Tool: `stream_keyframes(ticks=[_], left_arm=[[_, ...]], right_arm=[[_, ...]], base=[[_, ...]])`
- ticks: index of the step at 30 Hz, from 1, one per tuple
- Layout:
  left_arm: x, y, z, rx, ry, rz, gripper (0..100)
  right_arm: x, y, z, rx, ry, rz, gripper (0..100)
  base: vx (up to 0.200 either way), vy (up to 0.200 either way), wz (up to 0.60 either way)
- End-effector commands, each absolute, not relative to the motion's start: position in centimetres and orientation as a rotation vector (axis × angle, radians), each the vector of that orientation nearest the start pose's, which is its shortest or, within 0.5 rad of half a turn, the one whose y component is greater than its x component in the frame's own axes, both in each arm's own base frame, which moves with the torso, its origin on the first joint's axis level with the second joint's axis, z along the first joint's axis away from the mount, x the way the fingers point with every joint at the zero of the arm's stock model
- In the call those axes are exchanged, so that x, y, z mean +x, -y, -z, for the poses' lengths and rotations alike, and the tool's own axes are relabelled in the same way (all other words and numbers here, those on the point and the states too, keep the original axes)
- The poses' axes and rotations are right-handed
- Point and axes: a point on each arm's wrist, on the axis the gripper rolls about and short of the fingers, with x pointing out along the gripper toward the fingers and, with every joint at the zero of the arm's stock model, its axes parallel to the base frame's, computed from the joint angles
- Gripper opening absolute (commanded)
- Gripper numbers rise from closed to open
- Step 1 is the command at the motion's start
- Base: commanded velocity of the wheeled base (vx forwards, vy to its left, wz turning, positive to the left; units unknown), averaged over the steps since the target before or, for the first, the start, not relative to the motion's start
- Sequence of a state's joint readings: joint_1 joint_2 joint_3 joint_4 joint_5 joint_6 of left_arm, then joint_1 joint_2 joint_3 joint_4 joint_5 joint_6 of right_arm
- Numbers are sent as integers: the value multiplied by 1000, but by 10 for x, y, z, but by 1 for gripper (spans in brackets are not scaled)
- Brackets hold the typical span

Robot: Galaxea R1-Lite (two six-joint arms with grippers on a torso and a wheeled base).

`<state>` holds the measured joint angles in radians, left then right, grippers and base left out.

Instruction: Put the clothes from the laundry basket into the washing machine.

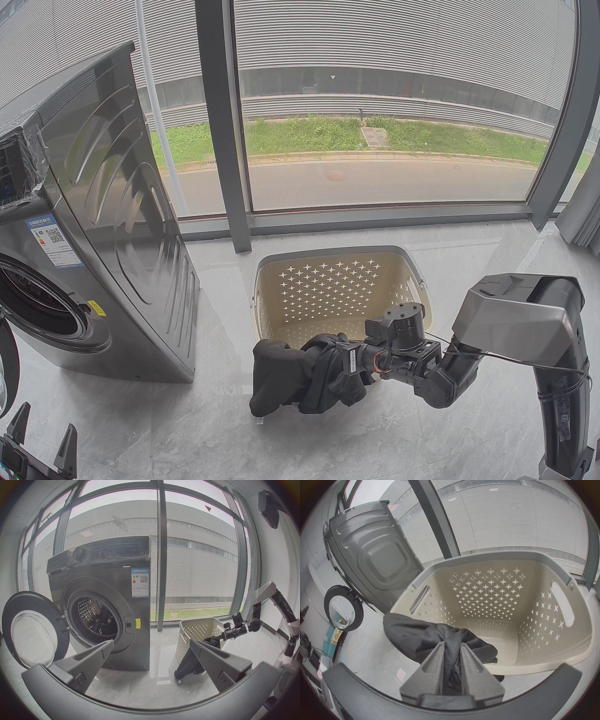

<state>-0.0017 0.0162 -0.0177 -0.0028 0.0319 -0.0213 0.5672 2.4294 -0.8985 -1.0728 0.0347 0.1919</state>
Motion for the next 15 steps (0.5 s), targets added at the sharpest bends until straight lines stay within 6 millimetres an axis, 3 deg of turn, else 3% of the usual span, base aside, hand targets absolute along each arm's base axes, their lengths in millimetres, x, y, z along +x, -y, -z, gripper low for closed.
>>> stream_keyframes(ticks=[1,2,5,6,11,13,15], left_arm=[[-23,-1,-76,-20,2,-31,100],[-23,-1,-76,-20,2,-31,100],[-23,-1,-76,-21,2,-31,100],[-23,-1,-76,-21,2,-32,100],[-23,-1,-76,-23,2,-32,100],[-23,-1,-76,-21,2,-32,100],[-23,-1,-76,-18,2,-31,100]], right_arm=[[331,-212,-14,84,-438,-553,0],[327,-208,-30,93,-409,-552,0],[321,-204,-46,101,-380,-550,0],[312,-197,-64,114,-348,-550,0],[295,-183,-90,134,-270,-545,0],[279,-172,-112,154,-203,-550,0],[270,-165,-120,159,-178,-548,0]], base=[[0,0,0],[0,0,0],[0,0,0],[0,0,0],[0,0,0],[0,0,0],[0,0,0]])
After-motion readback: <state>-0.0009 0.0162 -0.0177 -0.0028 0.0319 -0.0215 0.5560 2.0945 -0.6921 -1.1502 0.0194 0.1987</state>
